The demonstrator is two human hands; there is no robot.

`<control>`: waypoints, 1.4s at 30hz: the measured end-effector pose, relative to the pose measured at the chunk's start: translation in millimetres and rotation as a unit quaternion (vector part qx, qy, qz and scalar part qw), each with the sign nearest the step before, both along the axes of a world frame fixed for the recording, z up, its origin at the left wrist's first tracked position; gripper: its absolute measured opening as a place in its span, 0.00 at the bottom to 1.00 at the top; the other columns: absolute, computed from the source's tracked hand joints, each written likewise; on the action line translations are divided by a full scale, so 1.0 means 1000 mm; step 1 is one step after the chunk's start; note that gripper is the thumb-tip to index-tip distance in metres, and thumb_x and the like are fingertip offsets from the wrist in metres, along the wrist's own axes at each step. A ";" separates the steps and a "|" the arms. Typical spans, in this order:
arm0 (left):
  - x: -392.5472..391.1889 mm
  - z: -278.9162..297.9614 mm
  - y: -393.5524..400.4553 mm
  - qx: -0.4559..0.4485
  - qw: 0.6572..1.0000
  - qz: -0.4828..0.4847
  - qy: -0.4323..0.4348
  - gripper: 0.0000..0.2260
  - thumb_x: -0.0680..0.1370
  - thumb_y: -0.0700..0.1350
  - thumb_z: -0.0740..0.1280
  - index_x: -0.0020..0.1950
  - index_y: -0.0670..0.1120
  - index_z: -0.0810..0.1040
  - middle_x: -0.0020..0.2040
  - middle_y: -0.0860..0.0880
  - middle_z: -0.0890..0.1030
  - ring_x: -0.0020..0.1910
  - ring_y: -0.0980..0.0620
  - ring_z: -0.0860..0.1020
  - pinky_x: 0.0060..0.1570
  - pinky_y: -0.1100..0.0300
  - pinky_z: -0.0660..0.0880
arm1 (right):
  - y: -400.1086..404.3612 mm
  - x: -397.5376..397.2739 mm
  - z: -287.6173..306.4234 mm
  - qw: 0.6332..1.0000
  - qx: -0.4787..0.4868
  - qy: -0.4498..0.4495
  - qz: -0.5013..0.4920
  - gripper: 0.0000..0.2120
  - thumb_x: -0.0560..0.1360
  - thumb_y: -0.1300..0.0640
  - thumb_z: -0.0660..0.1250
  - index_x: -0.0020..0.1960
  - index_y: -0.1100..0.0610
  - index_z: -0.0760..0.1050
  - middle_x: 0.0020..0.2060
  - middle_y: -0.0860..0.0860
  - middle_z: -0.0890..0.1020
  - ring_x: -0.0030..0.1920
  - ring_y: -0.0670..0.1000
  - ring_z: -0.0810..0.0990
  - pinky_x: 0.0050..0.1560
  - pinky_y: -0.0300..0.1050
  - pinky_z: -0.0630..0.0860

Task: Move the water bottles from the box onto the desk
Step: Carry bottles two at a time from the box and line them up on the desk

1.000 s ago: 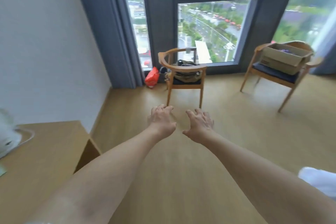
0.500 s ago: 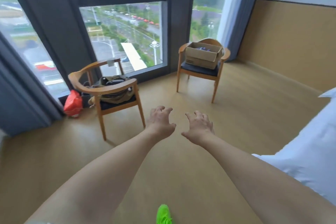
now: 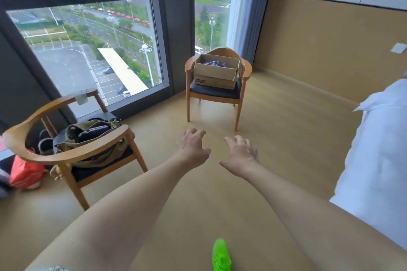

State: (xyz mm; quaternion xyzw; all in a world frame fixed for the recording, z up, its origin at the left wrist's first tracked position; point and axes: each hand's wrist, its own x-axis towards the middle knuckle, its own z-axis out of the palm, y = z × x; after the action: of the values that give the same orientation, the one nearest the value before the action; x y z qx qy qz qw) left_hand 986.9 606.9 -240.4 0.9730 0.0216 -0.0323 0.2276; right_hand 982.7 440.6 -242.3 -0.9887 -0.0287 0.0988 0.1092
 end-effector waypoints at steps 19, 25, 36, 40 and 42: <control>0.417 -0.008 0.061 0.035 0.999 -0.021 -0.023 0.29 0.76 0.50 0.72 0.76 0.52 0.70 0.74 0.47 0.71 0.73 0.44 0.66 0.67 0.49 0.71 | 0.060 0.409 -0.018 0.998 0.056 0.001 -0.022 0.37 0.75 0.42 0.73 0.79 0.45 0.62 0.76 0.53 0.66 0.75 0.59 0.64 0.71 0.57 0.66; 0.531 -0.021 0.068 0.039 0.998 -0.048 -0.005 0.25 0.77 0.51 0.71 0.73 0.52 0.72 0.71 0.47 0.72 0.71 0.44 0.67 0.63 0.49 0.72 | 0.063 0.514 -0.036 0.998 0.045 0.026 -0.043 0.37 0.75 0.41 0.72 0.79 0.45 0.60 0.75 0.52 0.67 0.75 0.58 0.64 0.71 0.56 0.66; 0.809 -0.040 0.081 0.050 0.994 -0.097 0.013 0.26 0.76 0.52 0.71 0.74 0.52 0.71 0.70 0.47 0.72 0.69 0.43 0.69 0.62 0.46 0.76 | 0.073 0.755 -0.050 0.993 0.029 0.047 -0.107 0.35 0.75 0.42 0.72 0.77 0.45 0.62 0.72 0.53 0.68 0.71 0.58 0.66 0.67 0.55 0.68; 0.898 -0.028 0.078 0.038 0.994 -0.106 0.006 0.24 0.77 0.51 0.70 0.72 0.53 0.71 0.69 0.47 0.73 0.69 0.42 0.69 0.62 0.46 0.75 | 0.071 0.832 -0.035 0.990 0.038 0.025 -0.137 0.36 0.75 0.43 0.71 0.79 0.48 0.61 0.73 0.53 0.69 0.72 0.58 0.67 0.67 0.55 0.70; 0.930 -0.031 0.073 0.031 0.993 -0.112 0.010 0.26 0.78 0.52 0.70 0.75 0.53 0.69 0.72 0.46 0.71 0.71 0.43 0.68 0.64 0.46 0.74 | 0.068 0.863 -0.036 0.989 0.038 0.031 -0.141 0.35 0.76 0.42 0.71 0.78 0.48 0.62 0.73 0.53 0.69 0.72 0.58 0.67 0.68 0.56 0.70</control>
State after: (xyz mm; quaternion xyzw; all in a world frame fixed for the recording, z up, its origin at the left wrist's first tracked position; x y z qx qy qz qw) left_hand 1916.9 680.3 -271.8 0.9755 -0.0841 -0.0667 0.1922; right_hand 1846.1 508.4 -278.1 -0.9744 0.1104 0.1118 0.1605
